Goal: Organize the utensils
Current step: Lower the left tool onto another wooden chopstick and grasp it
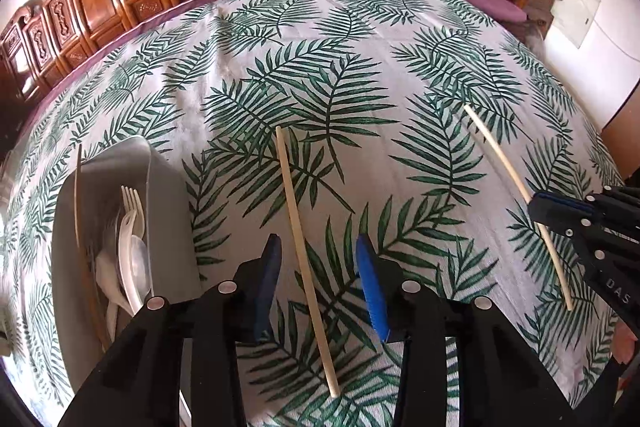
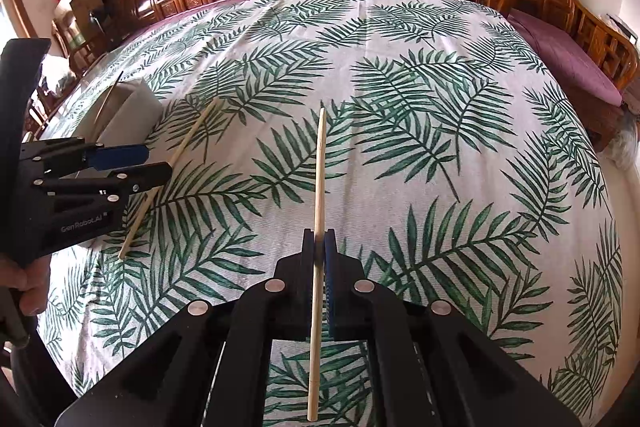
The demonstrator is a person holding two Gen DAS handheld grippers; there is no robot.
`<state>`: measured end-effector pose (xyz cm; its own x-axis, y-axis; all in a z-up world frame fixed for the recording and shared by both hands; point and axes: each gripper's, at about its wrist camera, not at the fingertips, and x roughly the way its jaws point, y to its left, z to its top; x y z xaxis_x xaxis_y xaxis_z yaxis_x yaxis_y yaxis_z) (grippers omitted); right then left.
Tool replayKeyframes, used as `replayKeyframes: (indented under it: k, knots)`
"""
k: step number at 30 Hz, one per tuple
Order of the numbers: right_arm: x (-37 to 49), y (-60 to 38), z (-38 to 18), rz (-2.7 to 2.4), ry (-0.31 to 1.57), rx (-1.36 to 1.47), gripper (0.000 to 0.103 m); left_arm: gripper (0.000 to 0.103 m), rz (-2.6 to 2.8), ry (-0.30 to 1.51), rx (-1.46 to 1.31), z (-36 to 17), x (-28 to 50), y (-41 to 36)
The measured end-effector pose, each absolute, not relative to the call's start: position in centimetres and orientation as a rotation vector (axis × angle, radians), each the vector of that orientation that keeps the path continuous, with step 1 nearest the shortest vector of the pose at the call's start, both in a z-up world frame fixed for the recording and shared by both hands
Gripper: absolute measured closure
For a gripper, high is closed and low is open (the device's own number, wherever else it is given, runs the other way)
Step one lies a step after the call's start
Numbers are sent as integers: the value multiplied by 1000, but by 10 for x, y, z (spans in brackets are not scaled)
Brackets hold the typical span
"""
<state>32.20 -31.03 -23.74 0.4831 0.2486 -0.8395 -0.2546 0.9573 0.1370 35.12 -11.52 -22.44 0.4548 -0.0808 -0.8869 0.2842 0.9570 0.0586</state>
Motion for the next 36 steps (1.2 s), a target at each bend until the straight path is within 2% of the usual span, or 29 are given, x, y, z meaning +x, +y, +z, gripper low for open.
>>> replayKeyframes:
  k: [18, 21, 25, 31, 36]
  knots:
    - [322, -307, -245, 318, 1037, -17, 97, 64, -214, 1143, 200, -241, 368, -115]
    - [323, -307, -245, 320, 1035, -16, 97, 75, -231, 1152, 156, -243, 369, -112]
    - [323, -308, -244, 320, 1032, -13, 97, 97, -239, 1152, 156, -243, 368, -114]
    - [323, -306, -243, 326, 1031, -19, 97, 99, -252, 1137, 223, -241, 357, -128]
    - [320, -300, -236, 335, 1016, -26, 97, 99, -267, 1081, 211, -215, 338, -128]
